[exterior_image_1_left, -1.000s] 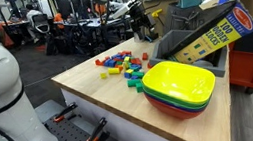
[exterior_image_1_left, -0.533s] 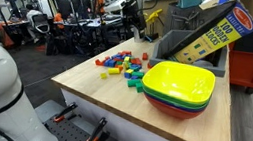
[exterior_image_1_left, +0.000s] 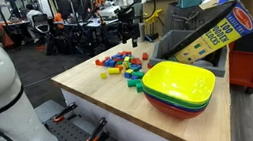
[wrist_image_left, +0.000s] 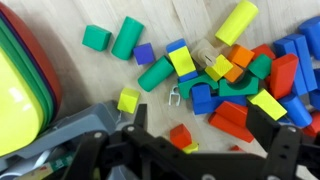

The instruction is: Pick up a yellow block and move it forward

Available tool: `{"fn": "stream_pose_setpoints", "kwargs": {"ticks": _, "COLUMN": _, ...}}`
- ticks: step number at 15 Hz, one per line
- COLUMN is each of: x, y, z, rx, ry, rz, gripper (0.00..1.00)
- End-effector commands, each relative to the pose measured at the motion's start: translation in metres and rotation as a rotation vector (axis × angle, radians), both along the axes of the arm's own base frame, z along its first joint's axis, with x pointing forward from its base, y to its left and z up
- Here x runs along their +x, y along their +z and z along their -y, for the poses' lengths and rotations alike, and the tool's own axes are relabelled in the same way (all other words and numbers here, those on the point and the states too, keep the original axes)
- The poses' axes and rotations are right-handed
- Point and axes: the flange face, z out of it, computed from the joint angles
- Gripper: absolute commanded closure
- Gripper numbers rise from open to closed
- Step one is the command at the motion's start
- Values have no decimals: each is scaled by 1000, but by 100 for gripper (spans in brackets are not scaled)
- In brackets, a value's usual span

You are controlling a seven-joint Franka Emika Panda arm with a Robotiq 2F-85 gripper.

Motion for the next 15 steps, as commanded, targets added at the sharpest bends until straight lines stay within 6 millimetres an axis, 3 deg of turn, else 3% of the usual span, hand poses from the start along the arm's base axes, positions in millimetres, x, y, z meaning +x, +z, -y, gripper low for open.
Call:
{"fn": "stream_pose_setpoints", "kwargs": {"ticks": 1, "x": -19, "y": -7, "z": -9, "rx": 0, "ry": 47, "rz": -5, "gripper": 0}}
{"fn": "stream_pose_setpoints", "kwargs": {"ticks": 7, "x": -27, "y": -19, "z": -41, "rx": 1, "ry": 195, "rz": -25, "gripper": 0}}
{"fn": "stream_pose_setpoints", "kwargs": {"ticks": 15, "x": -37, "y": -35, "z": -65, "rx": 97, "ry": 337, "rz": -21, "gripper": 0}}
